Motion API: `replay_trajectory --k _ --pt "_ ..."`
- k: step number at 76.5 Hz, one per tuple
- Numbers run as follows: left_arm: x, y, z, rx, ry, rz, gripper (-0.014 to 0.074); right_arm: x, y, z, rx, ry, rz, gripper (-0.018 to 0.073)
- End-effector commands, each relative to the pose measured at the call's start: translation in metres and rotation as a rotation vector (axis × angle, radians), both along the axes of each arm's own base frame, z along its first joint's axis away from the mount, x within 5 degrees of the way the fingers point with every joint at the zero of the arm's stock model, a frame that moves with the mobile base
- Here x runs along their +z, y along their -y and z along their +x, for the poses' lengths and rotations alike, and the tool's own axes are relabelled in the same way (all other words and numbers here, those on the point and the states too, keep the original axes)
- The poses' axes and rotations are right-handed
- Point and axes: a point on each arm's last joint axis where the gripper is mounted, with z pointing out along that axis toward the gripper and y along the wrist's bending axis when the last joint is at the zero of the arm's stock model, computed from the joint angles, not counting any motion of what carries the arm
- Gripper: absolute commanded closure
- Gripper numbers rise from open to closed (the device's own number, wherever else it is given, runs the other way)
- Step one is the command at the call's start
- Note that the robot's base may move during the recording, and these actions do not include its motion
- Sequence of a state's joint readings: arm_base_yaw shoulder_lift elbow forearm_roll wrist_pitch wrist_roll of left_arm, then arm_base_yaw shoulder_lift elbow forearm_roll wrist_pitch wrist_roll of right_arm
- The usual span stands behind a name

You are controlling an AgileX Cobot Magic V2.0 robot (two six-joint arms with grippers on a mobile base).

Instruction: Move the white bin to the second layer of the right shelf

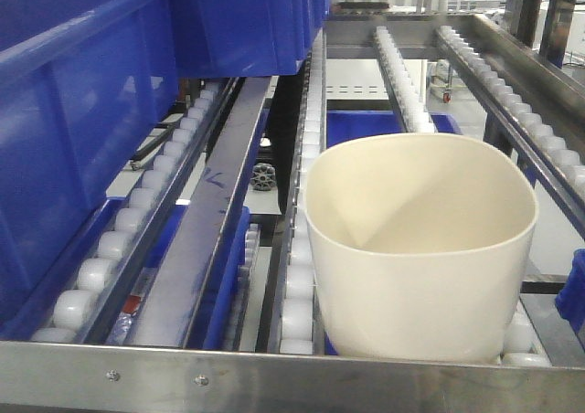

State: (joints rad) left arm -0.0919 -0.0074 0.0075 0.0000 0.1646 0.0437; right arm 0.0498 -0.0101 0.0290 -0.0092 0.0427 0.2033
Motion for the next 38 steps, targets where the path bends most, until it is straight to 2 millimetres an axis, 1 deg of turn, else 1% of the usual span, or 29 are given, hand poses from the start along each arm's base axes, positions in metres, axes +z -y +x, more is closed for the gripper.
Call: replay_trajectory --k 1,38 --pt "-0.0038 0.0004 0.0007 -0.006 0.064 -0.011 0.0512 0.0153 0.0003 -0.0034 -0.006 0.136 -0.01 0.0504" --pt "-0.0038 0.0004 0.0007 -0.006 0.064 -0.011 0.0512 0.0153 0.0003 -0.0034 -0.006 0.136 -0.01 0.0504"
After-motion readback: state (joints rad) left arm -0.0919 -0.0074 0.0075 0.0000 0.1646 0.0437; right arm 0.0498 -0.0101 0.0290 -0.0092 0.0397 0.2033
